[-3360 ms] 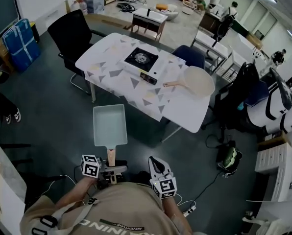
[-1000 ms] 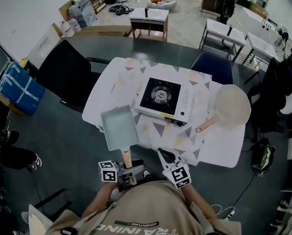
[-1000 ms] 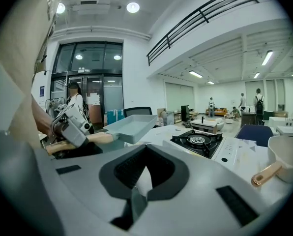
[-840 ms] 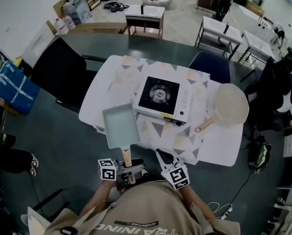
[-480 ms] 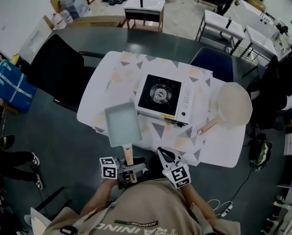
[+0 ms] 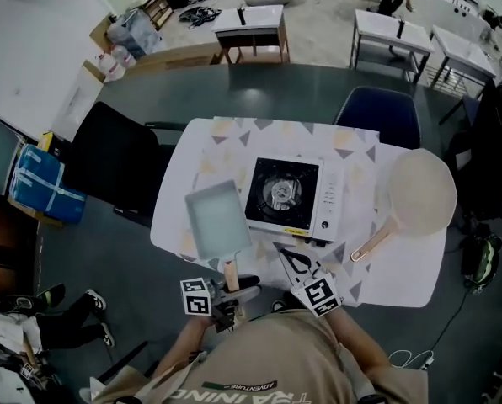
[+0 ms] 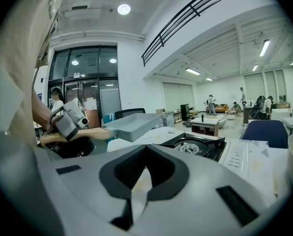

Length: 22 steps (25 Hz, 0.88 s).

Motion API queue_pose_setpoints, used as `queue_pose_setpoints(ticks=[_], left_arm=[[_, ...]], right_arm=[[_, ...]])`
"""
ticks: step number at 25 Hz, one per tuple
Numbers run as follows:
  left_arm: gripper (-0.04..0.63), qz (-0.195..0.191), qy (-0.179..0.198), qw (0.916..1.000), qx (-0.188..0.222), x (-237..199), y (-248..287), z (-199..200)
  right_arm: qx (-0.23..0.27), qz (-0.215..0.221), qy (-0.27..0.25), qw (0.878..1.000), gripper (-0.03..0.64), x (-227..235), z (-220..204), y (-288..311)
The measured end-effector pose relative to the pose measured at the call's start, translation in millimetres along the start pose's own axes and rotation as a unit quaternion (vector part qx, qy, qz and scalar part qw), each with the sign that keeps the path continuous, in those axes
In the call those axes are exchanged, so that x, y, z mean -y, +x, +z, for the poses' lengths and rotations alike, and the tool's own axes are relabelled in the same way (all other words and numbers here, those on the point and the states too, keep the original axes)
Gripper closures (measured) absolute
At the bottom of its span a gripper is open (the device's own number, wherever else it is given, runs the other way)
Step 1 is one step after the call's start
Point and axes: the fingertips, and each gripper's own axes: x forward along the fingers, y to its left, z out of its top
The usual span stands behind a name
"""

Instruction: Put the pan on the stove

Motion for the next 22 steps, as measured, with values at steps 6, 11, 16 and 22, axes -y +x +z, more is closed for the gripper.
queue_pose_setpoints(ticks=[6,11,16,22], left_arm=[[0.449,-0.011,-0.005,0.9998,-0.015,-12,33,21],[0.449,-0.028,-0.013,0.9986,-0.042,-19,54,25],[0.449,-0.056,-0.017,0.9954,-0.075,-19,70,31],[0.449,-0.095,-0.01,0.9869,-0.13,-22,81,41]], right_arm=[[0.001,-0.017,0.019,1.0,0.617,52,-10,4],[-0.009,-0.035,0.036,0.999,0.617,78,-23,2],[-0.012,-0.06,0.044,0.997,0.617,89,-22,-5],[-0.001,-0.119,0.05,0.992,0.617,93,-2,-18]])
